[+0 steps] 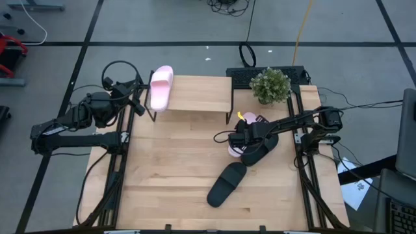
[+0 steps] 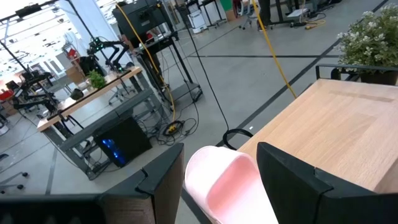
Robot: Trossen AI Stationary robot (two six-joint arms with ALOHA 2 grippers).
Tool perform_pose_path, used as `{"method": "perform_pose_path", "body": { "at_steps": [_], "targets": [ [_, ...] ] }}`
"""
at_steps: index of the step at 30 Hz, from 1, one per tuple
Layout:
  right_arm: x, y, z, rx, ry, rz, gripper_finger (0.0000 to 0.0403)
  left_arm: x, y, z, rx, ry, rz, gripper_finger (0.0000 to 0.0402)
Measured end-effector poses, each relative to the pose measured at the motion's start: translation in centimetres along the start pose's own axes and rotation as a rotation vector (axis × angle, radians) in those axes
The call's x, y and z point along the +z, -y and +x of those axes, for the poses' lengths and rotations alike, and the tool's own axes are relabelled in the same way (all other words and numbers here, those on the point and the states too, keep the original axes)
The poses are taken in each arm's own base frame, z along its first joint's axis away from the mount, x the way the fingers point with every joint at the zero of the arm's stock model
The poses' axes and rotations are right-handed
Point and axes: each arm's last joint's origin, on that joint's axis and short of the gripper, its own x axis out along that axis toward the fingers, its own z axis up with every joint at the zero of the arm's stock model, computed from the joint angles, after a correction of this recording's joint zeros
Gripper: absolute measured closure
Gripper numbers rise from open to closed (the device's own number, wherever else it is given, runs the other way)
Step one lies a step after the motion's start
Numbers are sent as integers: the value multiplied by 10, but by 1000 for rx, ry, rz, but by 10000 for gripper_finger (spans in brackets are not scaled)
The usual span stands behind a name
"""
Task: Pick and place slides into the shelf
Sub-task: Put the pink slipper on the shelf
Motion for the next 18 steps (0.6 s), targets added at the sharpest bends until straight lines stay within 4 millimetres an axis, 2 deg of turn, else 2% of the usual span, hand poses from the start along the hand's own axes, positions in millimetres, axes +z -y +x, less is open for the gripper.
{"method": "perform_pose_path", "body": {
  "at_steps": [6, 18],
  "targets": [
    [0, 0, 0, -2, 2, -8, 394, 0, 0, 0, 0, -1, 1, 192],
    [0, 1, 0, -25, 17, -3, 398, 0, 0, 0, -1, -2, 2, 192]
  ]
}}
